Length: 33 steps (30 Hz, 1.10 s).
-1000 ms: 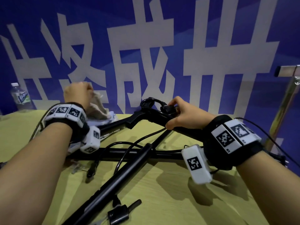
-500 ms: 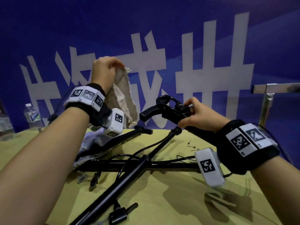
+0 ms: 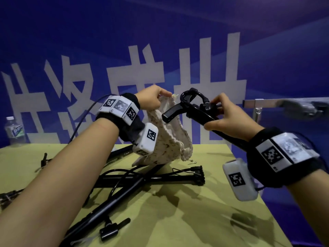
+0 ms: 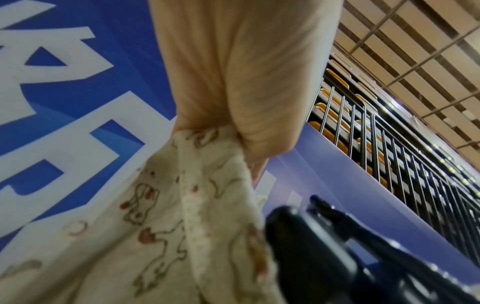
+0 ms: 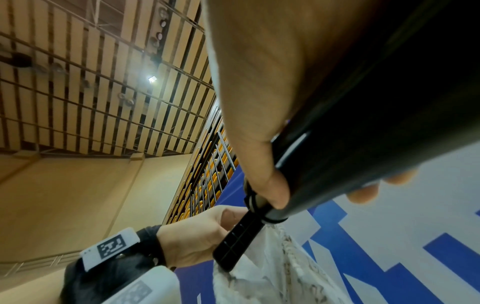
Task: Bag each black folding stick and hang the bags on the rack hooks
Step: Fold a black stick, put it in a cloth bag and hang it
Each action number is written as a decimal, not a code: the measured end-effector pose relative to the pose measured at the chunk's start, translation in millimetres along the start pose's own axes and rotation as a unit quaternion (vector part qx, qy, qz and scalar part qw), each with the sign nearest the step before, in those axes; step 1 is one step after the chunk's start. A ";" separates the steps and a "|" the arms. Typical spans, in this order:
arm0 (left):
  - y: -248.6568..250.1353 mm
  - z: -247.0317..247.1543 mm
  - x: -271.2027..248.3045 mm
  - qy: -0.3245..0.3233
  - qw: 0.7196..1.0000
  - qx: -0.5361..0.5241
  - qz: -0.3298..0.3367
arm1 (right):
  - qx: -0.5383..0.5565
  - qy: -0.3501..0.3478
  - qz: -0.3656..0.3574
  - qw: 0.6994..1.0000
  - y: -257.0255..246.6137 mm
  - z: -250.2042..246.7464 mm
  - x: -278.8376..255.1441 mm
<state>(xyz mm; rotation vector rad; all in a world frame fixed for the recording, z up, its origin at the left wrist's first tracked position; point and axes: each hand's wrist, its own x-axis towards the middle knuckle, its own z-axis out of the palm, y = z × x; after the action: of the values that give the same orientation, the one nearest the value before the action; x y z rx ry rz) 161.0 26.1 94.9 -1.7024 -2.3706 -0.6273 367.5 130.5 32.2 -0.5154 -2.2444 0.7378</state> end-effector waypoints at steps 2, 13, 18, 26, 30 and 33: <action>3.3 -0.1 -0.9 -0.005 1.000 -0.017 -0.002 | -0.009 0.001 -0.008 1.000 0.9 -3.0 -4.1; 10.7 4.4 -11.6 -0.055 0.983 -0.174 -0.014 | 0.001 0.010 -0.005 1.000 1.9 -9.5 -12.0; 14.2 6.3 -11.9 -0.057 0.964 -0.258 -0.020 | -0.005 0.050 -0.045 0.998 -1.6 -10.6 -15.8; 29.9 7.0 -6.7 -0.026 0.940 -0.332 -0.069 | -0.168 -0.029 -0.124 0.977 -12.7 -7.8 -21.2; 37.2 6.9 -5.6 -0.026 0.951 -0.301 -0.067 | -0.244 -0.075 -0.119 0.960 -6.7 -0.7 -19.1; 50.1 10.3 -9.8 -0.049 0.949 -0.306 -0.047 | -0.268 -0.089 -0.124 0.951 -4.2 4.5 -17.7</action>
<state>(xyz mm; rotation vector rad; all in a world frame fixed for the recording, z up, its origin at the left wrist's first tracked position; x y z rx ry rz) 212.2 35.2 94.2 -1.8673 -2.4991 -1.4512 375.4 116.1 23.3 -0.4142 -2.6212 0.0361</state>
